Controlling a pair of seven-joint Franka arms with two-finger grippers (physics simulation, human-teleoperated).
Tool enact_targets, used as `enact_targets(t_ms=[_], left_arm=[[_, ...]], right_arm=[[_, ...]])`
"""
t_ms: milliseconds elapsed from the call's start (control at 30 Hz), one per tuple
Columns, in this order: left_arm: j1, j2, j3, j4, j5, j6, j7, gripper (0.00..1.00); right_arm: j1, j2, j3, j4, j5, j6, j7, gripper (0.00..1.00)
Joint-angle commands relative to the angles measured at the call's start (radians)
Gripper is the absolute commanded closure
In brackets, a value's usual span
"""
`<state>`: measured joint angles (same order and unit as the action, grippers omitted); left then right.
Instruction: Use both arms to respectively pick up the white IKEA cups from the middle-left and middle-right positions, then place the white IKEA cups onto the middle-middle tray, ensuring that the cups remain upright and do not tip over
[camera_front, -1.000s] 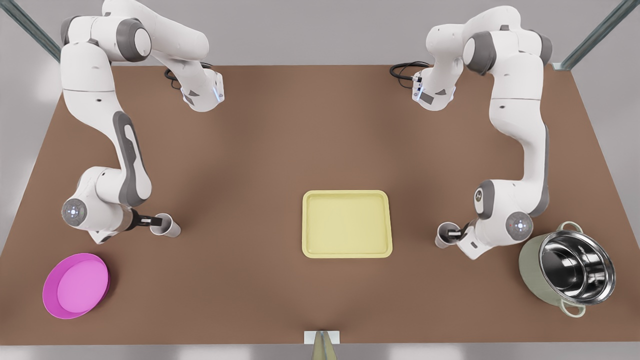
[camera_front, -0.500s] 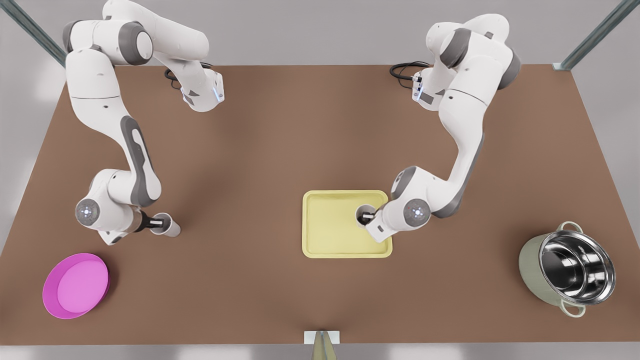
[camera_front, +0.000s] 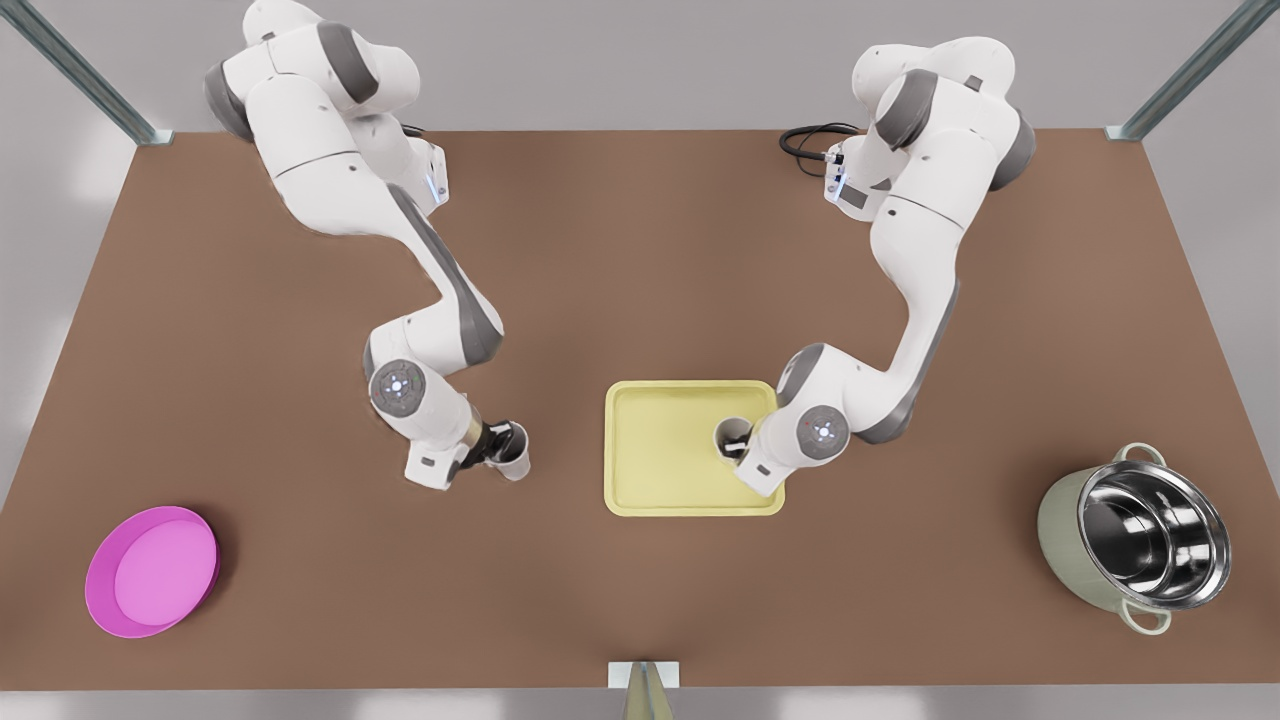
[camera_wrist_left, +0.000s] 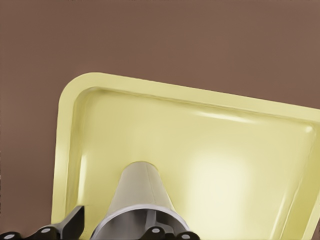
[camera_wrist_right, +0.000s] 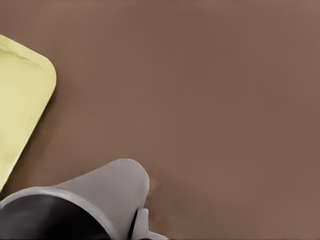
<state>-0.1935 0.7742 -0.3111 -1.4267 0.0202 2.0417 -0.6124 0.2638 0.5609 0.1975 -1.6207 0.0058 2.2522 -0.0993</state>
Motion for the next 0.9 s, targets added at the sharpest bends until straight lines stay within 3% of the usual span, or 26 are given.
enact_targets(t_ms=[0, 100, 133, 367, 433, 467, 567, 600, 633, 667, 767, 800, 833, 867], left_arm=[[0.002, -0.006, 0.000, -0.001, 0.003, -0.003, -0.184, 0.25], [0.011, -0.007, 0.000, -0.006, 0.004, -0.017, -0.182, 0.17], [0.011, -0.013, 0.000, -0.006, 0.004, -0.018, -0.182, 0.00], [0.017, -0.093, 0.000, -0.006, 0.004, -0.181, -0.181, 0.00], [0.023, -0.142, 0.001, 0.138, 0.046, -0.513, -0.152, 0.00], [0.062, -0.142, 0.006, 0.333, 0.056, -0.754, -0.060, 0.00], [0.216, -0.197, 0.013, 0.453, 0.190, -0.908, 0.597, 0.00], [0.198, -0.302, 0.112, 0.365, 0.195, -0.856, 0.804, 0.00], [0.120, -0.424, 0.193, 0.170, 0.190, -0.728, 0.810, 0.00], [0.063, -0.483, 0.254, 0.085, 0.170, -0.652, 0.769, 0.00], [0.037, -0.509, 0.296, 0.084, 0.107, -0.673, 0.735, 0.00], [0.043, -0.495, 0.293, 0.089, 0.104, -0.699, 0.734, 0.00], [0.043, -0.489, 0.293, 0.089, 0.104, -0.698, 0.732, 0.00], [0.042, -0.483, 0.293, 0.089, 0.106, -0.701, 0.732, 0.00]], right_arm=[[0.075, 0.001, 0.000, 0.013, -0.004, 0.023, 0.007, 0.79], [0.169, 0.030, 0.006, 0.027, 0.000, 0.061, 0.009, 0.79], [0.173, 0.043, 0.025, 0.045, 0.031, 0.066, 0.009, 0.79], [0.229, 0.312, 0.043, 0.456, 0.069, -0.094, 0.013, 0.79], [0.233, 0.359, 0.042, 0.515, 0.066, -0.095, 0.015, 0.79], [0.242, 0.375, 0.037, 0.529, 0.066, -0.095, 0.018, 0.79], [0.242, 0.402, 0.036, 0.527, 0.066, -0.094, 0.018, 0.79], [0.242, 0.410, 0.036, 0.524, 0.066, -0.091, 0.018, 0.79], [0.242, 0.413, 0.036, 0.522, 0.066, -0.091, 0.018, 0.79], [0.242, 0.415, 0.036, 0.521, 0.062, -0.091, 0.018, 0.79], [0.242, 0.418, 0.036, 0.515, 0.060, -0.085, 0.020, 0.79], [0.242, 0.418, 0.036, 0.513, 0.059, -0.085, 0.020, 0.61], [0.239, 0.419, 0.036, 0.502, 0.060, -0.083, 0.018, 0.00], [0.230, 0.422, 0.036, 0.483, 0.056, -0.063, 0.007, 0.00]])
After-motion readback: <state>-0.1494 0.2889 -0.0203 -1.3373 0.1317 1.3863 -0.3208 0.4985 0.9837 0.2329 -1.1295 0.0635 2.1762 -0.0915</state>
